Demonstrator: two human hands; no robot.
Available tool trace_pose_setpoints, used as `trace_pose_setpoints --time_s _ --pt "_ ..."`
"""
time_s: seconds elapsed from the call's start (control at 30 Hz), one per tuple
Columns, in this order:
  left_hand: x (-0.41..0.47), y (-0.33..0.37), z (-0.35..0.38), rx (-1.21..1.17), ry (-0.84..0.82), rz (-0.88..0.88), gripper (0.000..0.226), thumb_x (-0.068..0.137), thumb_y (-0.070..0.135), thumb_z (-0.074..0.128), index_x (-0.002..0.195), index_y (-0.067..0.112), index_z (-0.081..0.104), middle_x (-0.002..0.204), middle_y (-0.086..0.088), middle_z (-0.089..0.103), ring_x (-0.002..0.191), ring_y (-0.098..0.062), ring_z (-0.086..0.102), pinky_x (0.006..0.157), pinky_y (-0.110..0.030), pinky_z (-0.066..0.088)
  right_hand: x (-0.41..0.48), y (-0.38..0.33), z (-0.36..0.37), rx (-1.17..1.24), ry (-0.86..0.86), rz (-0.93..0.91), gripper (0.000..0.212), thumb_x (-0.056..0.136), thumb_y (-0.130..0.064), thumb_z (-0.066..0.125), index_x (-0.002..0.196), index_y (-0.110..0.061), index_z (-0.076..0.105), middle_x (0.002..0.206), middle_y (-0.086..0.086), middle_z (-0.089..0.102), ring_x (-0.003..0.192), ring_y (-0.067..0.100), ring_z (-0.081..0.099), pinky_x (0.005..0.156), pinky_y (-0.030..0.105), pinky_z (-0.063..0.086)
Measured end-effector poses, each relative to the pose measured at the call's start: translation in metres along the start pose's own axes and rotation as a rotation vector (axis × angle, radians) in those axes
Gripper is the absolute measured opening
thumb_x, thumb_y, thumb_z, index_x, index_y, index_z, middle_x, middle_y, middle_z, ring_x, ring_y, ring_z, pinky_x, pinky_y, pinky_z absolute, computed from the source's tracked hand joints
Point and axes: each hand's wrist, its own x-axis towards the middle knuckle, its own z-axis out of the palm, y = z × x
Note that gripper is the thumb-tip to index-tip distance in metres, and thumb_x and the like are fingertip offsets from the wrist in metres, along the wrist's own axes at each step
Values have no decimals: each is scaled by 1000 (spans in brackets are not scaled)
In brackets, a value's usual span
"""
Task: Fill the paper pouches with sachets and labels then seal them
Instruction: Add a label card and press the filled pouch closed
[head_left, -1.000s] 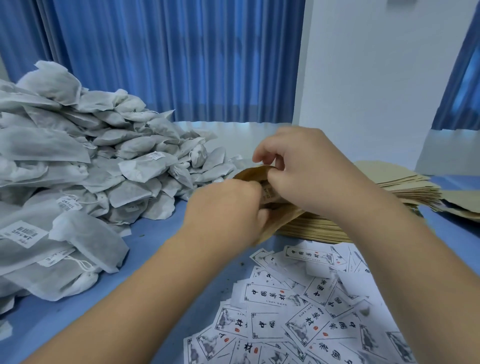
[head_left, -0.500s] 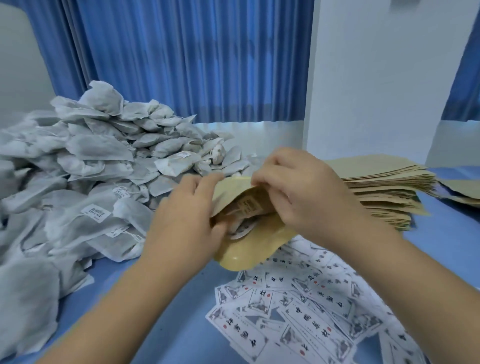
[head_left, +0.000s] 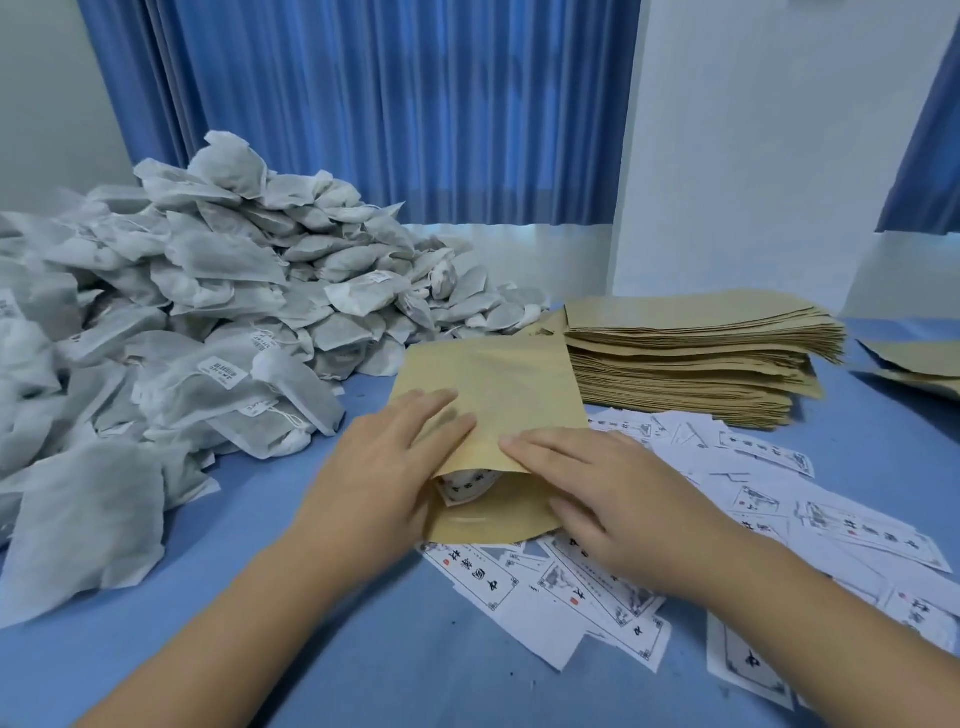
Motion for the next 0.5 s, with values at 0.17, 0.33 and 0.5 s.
trace_pose_setpoints --time_s 0.17,0.33,0.5 --pt "6 12 11 -87 -164 123 59 76 1 56 135 5 54 140 -12 52 130 -33 49 106 -43 41 -2 6 7 -4 -60 -27 52 93 -10 47 141 -27 47 142 -13 49 126 13 47 101 35 39" --pt "-7 0 30 -102 -357 144 54 103 31 33 153 23 15 160 10 4 148 -12 -3 110 -15 -17 -8 22 15 4 -216 24 42 101 -28 40 142 -38 43 146 -23 39 135 0 29 111 23 23" --pt "-9 1 32 -117 -446 130 53 102 45 20 152 31 19 158 16 -3 146 -7 -15 115 -19 -14 -7 21 13 11 -351 128 42 99 -46 40 140 -38 45 145 -24 41 135 -2 31 111 25 30"
